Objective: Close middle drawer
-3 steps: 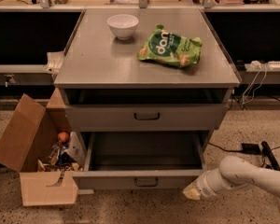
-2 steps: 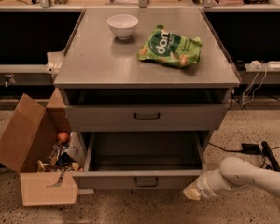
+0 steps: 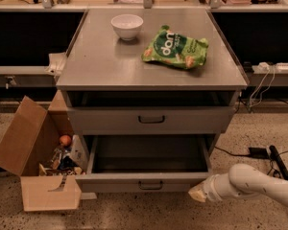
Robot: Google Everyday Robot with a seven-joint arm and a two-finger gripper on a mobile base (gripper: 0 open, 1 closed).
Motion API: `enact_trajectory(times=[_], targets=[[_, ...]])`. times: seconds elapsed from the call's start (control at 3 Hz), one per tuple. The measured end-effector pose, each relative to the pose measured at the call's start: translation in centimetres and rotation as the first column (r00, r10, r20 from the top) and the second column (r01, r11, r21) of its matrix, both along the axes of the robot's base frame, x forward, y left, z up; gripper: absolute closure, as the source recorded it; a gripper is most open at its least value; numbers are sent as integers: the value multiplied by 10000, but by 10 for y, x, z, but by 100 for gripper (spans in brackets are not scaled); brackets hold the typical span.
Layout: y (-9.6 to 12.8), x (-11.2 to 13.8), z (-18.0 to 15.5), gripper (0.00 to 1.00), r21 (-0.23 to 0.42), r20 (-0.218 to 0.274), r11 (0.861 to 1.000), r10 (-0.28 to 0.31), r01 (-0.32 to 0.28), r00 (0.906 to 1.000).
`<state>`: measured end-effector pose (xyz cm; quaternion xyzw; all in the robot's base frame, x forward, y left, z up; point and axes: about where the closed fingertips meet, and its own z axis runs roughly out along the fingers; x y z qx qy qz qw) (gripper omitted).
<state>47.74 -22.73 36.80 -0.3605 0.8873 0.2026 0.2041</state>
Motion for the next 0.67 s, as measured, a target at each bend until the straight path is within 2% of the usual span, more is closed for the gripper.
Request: enact_trajectory(times=[0.67], targets=[[2,17,2,100,255,475,9996,-149,137,9988]])
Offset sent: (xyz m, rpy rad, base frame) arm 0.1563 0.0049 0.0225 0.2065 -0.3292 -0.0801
